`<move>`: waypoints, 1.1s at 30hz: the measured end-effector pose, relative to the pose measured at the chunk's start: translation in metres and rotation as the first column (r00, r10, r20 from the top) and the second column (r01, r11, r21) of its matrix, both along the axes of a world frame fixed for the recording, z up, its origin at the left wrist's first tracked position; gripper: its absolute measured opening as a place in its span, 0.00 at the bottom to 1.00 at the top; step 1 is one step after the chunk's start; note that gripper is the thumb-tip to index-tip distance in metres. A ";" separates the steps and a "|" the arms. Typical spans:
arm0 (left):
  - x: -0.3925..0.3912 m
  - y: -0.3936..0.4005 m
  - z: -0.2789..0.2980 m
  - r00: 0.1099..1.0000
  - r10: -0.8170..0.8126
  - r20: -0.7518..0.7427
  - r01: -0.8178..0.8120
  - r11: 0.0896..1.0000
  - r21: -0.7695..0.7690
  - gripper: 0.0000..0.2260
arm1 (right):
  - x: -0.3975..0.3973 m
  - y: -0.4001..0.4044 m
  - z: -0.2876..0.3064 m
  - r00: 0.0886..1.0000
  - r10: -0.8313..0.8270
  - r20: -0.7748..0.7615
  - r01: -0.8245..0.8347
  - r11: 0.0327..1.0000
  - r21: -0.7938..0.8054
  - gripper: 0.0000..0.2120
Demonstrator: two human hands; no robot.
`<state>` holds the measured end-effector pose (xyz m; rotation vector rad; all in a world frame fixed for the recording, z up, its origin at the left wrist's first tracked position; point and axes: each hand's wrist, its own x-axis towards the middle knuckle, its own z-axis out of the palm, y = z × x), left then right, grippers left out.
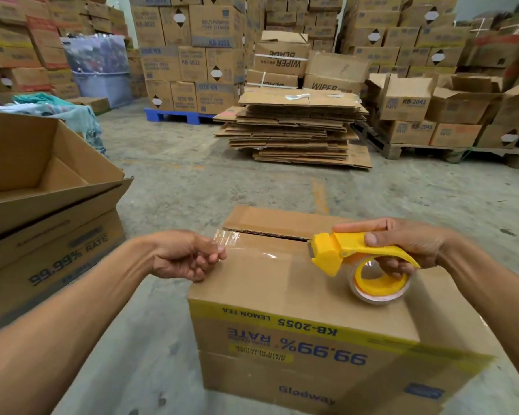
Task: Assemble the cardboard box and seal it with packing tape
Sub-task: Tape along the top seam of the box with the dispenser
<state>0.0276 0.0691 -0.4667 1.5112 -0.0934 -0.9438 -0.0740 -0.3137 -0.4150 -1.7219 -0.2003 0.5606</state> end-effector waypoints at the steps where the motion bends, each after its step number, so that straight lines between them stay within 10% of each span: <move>1: 0.005 -0.002 0.006 0.999 0.022 0.041 -0.024 0.999 0.040 0.03 | 0.000 0.005 0.006 1.000 0.003 0.030 -0.001 0.999 -0.037 0.36; 9: 0.058 -0.026 0.027 0.836 0.131 0.533 -0.347 0.879 0.328 0.03 | 0.037 0.050 0.036 0.949 -0.004 0.316 0.123 0.927 -0.356 0.21; 33: 0.027 0.037 -0.047 0.911 0.252 0.326 -0.357 0.878 0.319 0.06 | 0.058 0.097 -0.003 0.979 0.103 0.176 -0.001 0.865 -0.501 0.17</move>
